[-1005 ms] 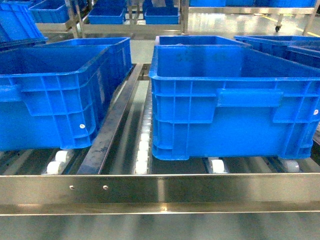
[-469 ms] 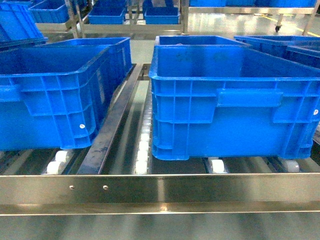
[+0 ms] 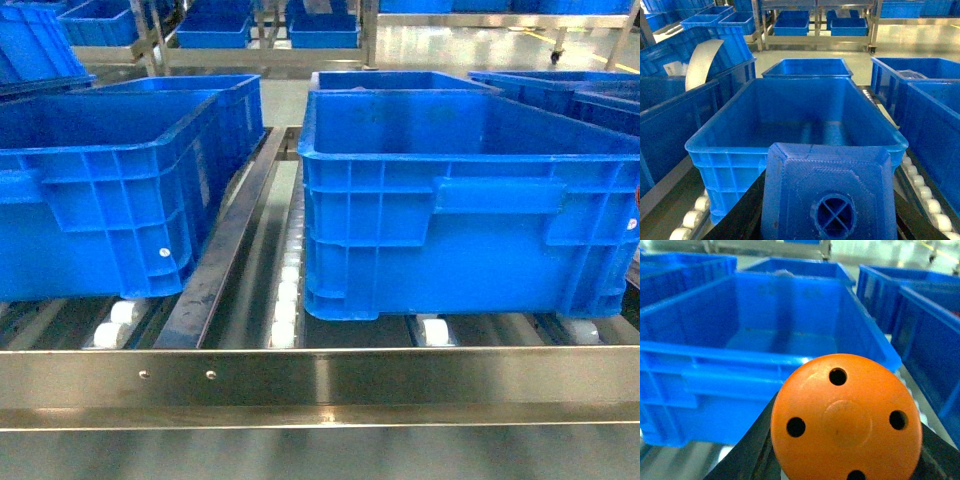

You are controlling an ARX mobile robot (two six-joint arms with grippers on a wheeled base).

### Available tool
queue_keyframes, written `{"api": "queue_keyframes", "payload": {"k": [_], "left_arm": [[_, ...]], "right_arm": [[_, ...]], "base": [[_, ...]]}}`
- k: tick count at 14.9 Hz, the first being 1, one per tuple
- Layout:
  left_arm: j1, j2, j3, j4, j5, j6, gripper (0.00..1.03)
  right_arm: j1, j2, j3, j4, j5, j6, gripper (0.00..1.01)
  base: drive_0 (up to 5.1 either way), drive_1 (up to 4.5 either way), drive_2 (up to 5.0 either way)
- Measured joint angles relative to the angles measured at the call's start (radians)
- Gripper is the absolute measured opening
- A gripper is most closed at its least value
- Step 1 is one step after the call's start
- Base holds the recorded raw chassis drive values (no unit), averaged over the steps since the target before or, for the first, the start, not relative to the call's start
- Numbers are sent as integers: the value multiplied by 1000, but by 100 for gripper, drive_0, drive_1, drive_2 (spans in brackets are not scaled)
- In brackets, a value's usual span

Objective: Sort blue parts and orange caps into right shelf containers

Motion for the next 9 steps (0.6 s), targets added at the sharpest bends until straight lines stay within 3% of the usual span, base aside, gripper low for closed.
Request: {"api": "queue_keyframes", "payload": {"k": [3, 5, 7, 9], "left_arm": [[0, 0, 0, 0, 0, 0, 44], [0, 0, 0, 0, 0, 0, 44], [0, 0, 0, 0, 0, 0, 44], [0, 0, 0, 0, 0, 0, 44]], "right_arm": [[-33, 5, 194, -128, -53, 10, 44], [-51, 214, 466, -166, -55, 45, 44], [-47, 451, 690, -237, -45, 46, 71], [-37, 396, 600, -152, -50, 56, 96]], "base": [[0, 0, 0], [0, 0, 0], [0, 0, 0], [0, 0, 0]]}}
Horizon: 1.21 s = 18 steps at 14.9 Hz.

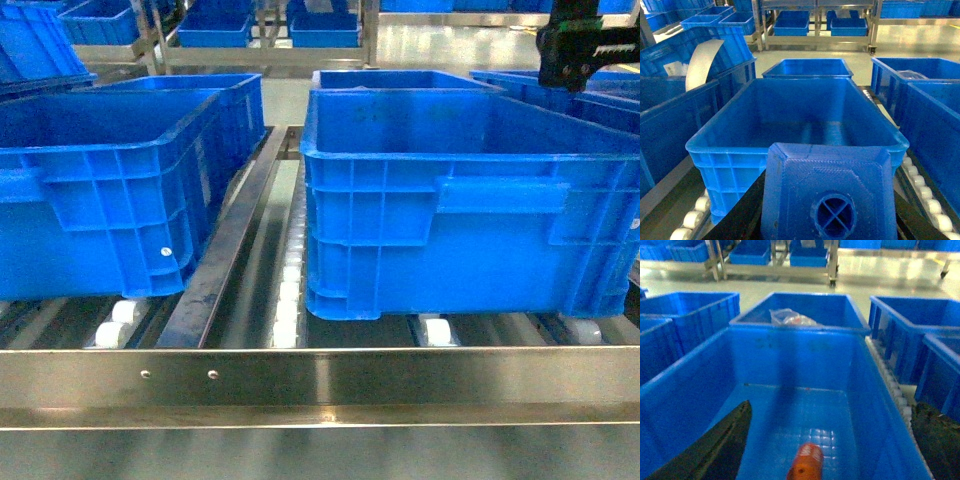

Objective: Sort blue parts and orange caps into right shelf containers

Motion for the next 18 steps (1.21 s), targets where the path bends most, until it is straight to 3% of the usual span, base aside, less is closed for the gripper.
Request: {"api": "queue_keyframes", "payload": {"k": [2, 5, 6, 8, 10, 12, 14, 15, 16, 17, 18], "left_arm": [[0, 0, 0, 0, 0, 0, 44], [-46, 43, 91, -208, -190, -66, 44], [-32, 116, 139, -151, -170, -85, 44], [40, 349, 310, -10, -75, -89, 44], [49, 608, 526, 37, -50, -71, 44], [43, 803, 713, 30, -2, -32, 65], [37, 728, 570, 100, 33, -35, 88], [39, 620, 478, 131, 3, -35, 100], [47, 492, 380, 196, 60, -38, 90], [41, 406, 288, 250, 127, -47, 76], [25, 376, 197, 269, 129, -54, 63]], "right_arm": [[9, -169, -146, 80, -11, -2, 97], [48, -239, -336, 117, 3, -58, 98], [61, -240, -380, 101, 7, -57, 98], [80, -254, -389, 115, 31, -40, 98], [106, -261, -387, 109, 46, -20, 98], [119, -265, -386, 111, 50, -19, 98], [103, -280, -396, 130, 50, -11, 98], [104, -299, -415, 127, 45, -6, 98], [106, -300, -427, 152, 75, 2, 95], [102, -333, -488, 206, 167, 6, 81], [79, -392, -561, 216, 170, 8, 68]], "base": [[0, 0, 0], [0, 0, 0], [0, 0, 0], [0, 0, 0], [0, 0, 0], [0, 0, 0], [0, 0, 0], [0, 0, 0], [0, 0, 0], [0, 0, 0], [0, 0, 0]]}}
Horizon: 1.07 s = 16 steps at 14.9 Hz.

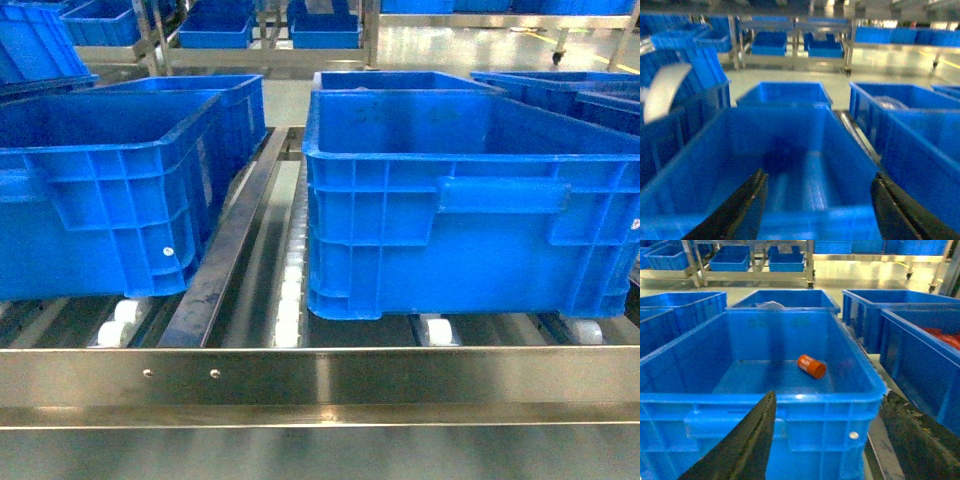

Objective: Sort blue parts and orange caps into right shelf containers

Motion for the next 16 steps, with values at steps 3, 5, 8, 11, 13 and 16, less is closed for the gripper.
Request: {"api": "queue_keyframes", "payload": {"k": [3, 5, 8, 11, 13, 16], "left_arm": [[-32, -101, -210, 47, -22, -1, 25], [-46, -197, -292, 60, -42, -5, 1], [-112, -313, -406, 35, -99, -6, 2], [-109, -419, -467, -14, -101, -6, 2], [-111, -486, -496, -53, -103, -6, 2], [-109, -606, -534, -136, -102, -6, 2]], "right_arm": [[-50, -140, -147, 0, -38, 0, 29], [-77, -236, -220, -24, -64, 1, 3], [-135, -387, -305, -97, -138, 5, 2], [-182, -449, -372, -88, -164, 8, 2], [-177, -534, -402, -162, -165, 8, 2], [-177, -690, -412, -290, -165, 8, 2]], "base": [[0, 0, 0], [0, 0, 0], [0, 0, 0], [0, 0, 0], [0, 0, 0], [0, 0, 0]]}}
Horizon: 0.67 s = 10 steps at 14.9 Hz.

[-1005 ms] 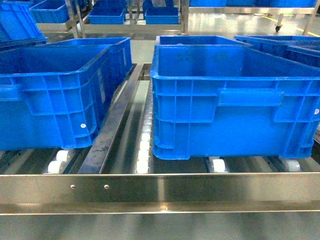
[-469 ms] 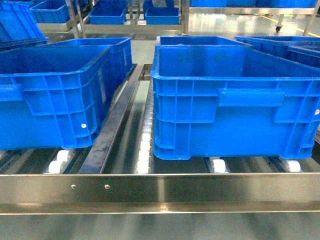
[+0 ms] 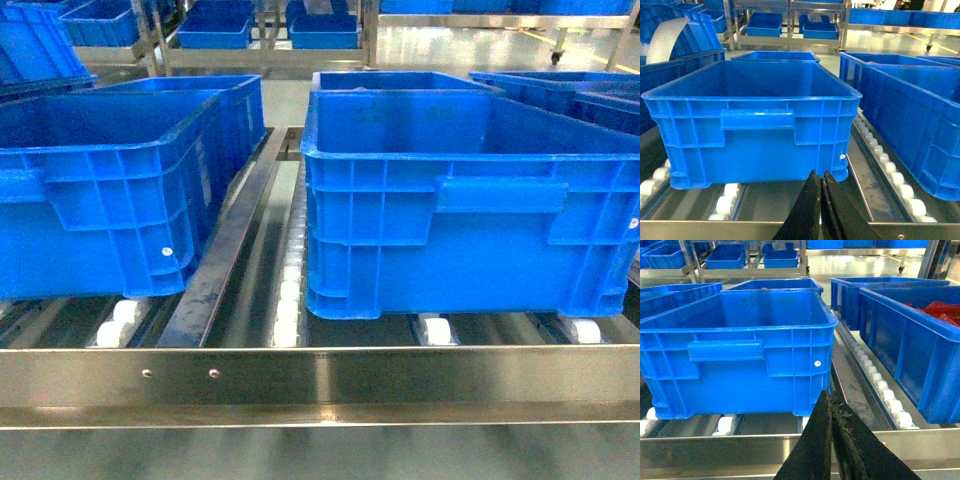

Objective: Sort blue parts and orange caps into right shelf containers

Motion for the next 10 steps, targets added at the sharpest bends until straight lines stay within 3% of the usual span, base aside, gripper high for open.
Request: {"api": "queue_keyframes", "payload": {"k": [1, 10], "left_arm": [[0, -13, -36, 49, 0, 0, 2], [0, -344, -40, -275, 0, 0, 2]], "right_arm": [[0, -63, -1, -58, 0, 0, 2], [0, -387, -1, -362, 0, 0, 2]], "base": [[0, 0, 0], [0, 0, 0]]}}
